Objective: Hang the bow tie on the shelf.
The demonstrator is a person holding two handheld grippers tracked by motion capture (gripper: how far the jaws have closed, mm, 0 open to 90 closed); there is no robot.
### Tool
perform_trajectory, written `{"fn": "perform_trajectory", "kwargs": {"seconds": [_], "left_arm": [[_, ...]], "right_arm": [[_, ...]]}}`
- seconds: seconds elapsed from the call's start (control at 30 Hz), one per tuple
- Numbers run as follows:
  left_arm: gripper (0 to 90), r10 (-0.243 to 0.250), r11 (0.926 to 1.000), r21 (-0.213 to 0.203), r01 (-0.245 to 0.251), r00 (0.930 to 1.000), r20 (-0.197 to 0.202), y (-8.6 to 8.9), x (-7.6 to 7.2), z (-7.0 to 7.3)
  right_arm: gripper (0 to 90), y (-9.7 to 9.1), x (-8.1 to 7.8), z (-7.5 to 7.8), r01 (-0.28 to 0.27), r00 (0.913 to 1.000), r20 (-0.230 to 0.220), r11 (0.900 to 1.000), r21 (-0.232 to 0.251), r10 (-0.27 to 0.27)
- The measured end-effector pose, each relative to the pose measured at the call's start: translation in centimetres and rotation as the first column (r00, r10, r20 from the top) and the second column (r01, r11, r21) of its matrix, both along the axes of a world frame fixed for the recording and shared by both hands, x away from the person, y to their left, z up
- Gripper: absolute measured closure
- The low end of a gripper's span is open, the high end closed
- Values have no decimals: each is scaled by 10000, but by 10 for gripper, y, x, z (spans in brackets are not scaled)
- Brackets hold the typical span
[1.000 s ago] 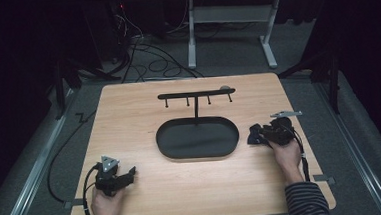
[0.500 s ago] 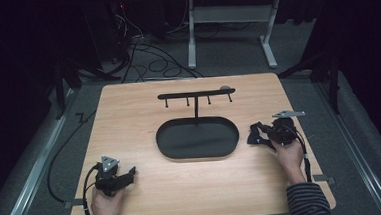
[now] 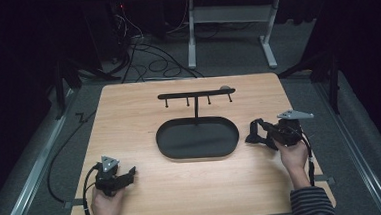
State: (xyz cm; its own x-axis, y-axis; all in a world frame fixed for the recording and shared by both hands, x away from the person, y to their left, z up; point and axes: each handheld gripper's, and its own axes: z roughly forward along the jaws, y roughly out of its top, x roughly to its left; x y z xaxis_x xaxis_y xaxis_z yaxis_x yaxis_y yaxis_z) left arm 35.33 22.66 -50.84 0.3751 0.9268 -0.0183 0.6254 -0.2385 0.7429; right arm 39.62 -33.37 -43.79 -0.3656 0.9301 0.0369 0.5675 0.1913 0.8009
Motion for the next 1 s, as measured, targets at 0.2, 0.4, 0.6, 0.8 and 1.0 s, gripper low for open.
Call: {"fn": "perform_trajectory", "kwargs": {"seconds": [0.2,0.4,0.6,0.8,1.0], "left_arm": [[278,-1,10000,2,1,10000,-1,0,0,0],[278,-1,10000,-5,1,10000,-1,0,0,0],[278,-2,10000,-7,2,10000,-2,0,0,0],[278,-4,10000,-10,4,10000,-3,0,0,0],[278,-3,10000,-11,3,10000,-3,0,0,0]], "right_arm": [[900,1,-6,11,-132,9992,371,9996,231,123],[900,2,-11,18,-233,9984,522,9993,297,218],[900,4,-14,23,-370,9972,663,9991,208,356],[900,7,-16,28,-514,9963,698,9986,147,503],[900,9,-19,32,-679,9944,827,9974,250,656]]}}
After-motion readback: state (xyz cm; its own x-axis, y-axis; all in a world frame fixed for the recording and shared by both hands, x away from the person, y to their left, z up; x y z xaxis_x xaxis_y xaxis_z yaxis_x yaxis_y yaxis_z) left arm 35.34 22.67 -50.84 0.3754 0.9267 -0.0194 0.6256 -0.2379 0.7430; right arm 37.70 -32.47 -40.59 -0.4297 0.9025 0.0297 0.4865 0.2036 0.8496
